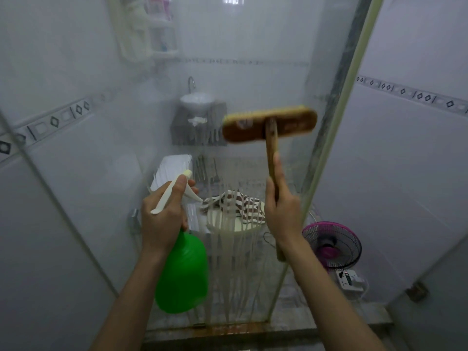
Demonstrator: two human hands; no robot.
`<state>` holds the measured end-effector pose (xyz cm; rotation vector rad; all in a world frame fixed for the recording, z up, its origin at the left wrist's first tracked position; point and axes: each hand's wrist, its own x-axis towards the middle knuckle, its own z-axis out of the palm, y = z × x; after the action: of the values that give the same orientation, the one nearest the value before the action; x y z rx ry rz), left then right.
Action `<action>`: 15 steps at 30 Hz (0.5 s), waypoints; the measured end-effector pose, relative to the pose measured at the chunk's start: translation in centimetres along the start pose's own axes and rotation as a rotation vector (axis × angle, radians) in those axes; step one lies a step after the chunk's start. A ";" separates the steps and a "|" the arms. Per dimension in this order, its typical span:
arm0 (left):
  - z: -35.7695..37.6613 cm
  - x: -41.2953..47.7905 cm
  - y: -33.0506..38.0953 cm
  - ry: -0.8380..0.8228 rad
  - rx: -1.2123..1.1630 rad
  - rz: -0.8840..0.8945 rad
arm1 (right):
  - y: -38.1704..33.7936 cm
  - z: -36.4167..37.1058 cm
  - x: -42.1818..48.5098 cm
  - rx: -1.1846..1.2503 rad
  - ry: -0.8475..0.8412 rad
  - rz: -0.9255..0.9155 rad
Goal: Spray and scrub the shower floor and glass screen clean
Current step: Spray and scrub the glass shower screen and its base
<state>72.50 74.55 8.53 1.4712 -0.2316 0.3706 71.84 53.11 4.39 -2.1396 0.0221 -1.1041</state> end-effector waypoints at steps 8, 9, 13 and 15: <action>-0.8 -0.3 -0.1 0.042 -0.007 -0.016 | 1.9 1.9 -7.4 -0.059 -0.149 0.046; -0.9 -0.3 0.0 0.049 -0.013 -0.011 | 1.3 1.9 -6.8 -0.053 -0.165 0.029; -1.6 0.0 -0.3 0.100 0.005 -0.018 | -3.3 2.0 1.8 0.003 -0.073 -0.109; -2.1 0.0 -0.4 0.119 0.003 -0.030 | -4.1 2.4 3.7 0.003 -0.007 -0.149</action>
<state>72.48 76.60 7.99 1.4490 -0.1139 0.4333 74.72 56.43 8.56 -2.1711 -0.1439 -1.1798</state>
